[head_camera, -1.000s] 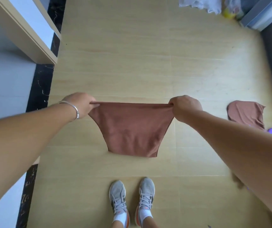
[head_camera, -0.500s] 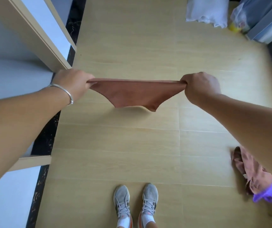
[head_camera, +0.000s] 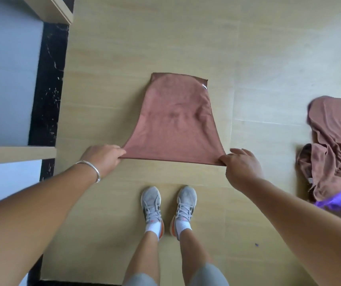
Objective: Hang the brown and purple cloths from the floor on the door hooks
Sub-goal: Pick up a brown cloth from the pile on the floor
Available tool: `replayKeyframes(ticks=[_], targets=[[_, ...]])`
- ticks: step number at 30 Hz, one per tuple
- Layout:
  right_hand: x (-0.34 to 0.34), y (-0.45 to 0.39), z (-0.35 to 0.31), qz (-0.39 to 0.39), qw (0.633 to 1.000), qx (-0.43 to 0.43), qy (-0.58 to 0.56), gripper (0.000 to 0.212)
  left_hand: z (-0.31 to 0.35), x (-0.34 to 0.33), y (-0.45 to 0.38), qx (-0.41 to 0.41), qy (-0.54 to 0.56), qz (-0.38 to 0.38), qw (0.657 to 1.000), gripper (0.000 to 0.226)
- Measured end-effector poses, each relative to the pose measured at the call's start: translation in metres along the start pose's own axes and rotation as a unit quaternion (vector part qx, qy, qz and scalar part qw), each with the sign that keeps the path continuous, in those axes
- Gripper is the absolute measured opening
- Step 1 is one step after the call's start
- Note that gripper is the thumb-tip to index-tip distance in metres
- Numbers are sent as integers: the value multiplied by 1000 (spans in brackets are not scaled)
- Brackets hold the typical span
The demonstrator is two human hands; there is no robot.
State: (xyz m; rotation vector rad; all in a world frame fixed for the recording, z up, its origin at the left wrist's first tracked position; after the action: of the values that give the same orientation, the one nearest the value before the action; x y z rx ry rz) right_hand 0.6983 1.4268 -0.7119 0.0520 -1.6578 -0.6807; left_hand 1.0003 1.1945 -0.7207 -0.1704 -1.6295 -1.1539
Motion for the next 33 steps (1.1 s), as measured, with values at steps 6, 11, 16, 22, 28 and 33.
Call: replayKeyframes(ticks=[6, 11, 16, 22, 28, 33], targets=[[-88, 4, -7, -44, 998, -32, -19, 47, 7, -102, -5, 33, 102, -22, 994, 25], [-133, -40, -1, -13, 989, -124, -76, 40, -1, -138, -61, 170, 327, 117, 922, 2], [-161, -135, 18, 0, 966, -215, -143, 24, -17, -164, -170, 228, 467, 171, 837, 11], [-206, -290, 51, 68, 921, -290, -249, 27, -48, -189, -323, 222, 511, 234, 797, 5], [-285, -380, 81, 161, 899, -285, -290, 42, -63, -246, -430, 245, 455, 269, 813, 17], [-333, -335, 64, 301, 939, 4, -166, 40, -41, -278, -389, 49, 284, 364, 886, 48]])
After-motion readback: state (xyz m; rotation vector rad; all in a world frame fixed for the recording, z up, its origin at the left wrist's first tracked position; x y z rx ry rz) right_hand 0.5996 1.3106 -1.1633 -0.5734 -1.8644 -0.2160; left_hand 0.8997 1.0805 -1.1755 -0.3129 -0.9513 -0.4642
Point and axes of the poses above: each hand's wrist, its own y-axis away from the middle knuckle, its own x-axis out of the back of the hand, z = x × y, the point moved 2 cm from there along -y, towards the middle knuckle, and after that the axes turned 7 degrees about z, right-handed, at the moved point
